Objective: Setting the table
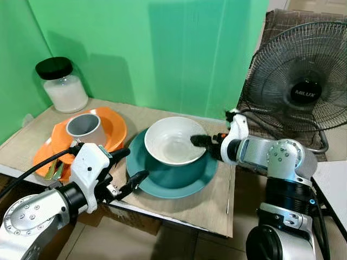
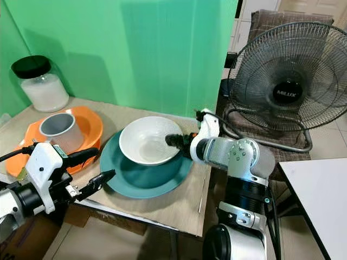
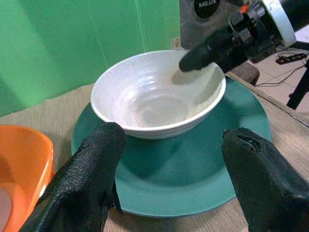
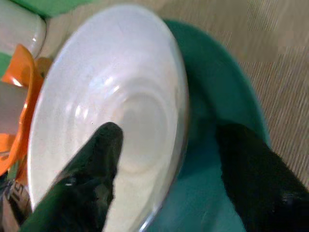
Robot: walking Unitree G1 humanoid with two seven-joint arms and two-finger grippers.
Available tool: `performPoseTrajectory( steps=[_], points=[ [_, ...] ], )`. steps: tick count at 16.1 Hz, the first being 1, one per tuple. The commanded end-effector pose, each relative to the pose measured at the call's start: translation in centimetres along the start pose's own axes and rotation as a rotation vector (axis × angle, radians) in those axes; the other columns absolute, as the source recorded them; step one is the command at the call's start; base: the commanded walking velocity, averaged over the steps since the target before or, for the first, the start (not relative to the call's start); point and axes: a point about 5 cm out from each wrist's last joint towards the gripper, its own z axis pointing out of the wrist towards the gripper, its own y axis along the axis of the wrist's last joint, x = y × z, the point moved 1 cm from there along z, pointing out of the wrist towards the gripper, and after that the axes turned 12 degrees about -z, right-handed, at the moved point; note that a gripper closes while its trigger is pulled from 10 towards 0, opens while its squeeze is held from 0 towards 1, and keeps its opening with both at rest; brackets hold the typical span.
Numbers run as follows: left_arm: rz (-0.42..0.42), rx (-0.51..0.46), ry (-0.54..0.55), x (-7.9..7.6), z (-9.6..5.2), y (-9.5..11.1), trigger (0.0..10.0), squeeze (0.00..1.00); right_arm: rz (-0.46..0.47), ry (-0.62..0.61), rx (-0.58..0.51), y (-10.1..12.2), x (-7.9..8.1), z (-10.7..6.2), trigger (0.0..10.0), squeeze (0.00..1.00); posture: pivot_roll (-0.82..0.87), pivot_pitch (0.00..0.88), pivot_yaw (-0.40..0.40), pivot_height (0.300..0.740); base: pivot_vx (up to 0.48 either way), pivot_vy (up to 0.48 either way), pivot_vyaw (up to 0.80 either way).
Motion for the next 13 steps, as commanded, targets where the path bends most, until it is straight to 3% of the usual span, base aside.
performPoseTrajectory(
  steps=[1,10,12,13],
  points=[
    [0.01,0.014,0.016,0.2,-0.1,-0.2,10.0,0.0,0.003,0.004,0.005,0.3,0.3,0.0,0.0,0.0,-0.03,0.012,0.007,0.74,0.0,0.0,0.0],
    [-0.012,-0.006,0.108,1.0,-0.3,-0.7,10.0,0.0,0.071,0.011,0.028,-0.1,-0.2,0.4,0.0,0.0,-0.02,0.002,-0.001,0.74,0.0,0.0,0.0],
    [-0.046,0.014,0.152,1.4,-0.2,-1.3,10.0,0.0,0.077,0.008,0.029,-0.3,-0.4,0.3,0.0,0.0,-0.02,0.0,0.011,0.74,0.0,0.0,0.0],
    [-0.102,0.056,0.207,2.0,-0.3,-2.3,10.0,0.0,0.09,0.004,0.023,-0.5,-0.7,0.2,0.0,0.0,-0.02,0.0,0.018,0.74,0.0,0.0,0.0]
  ],
)
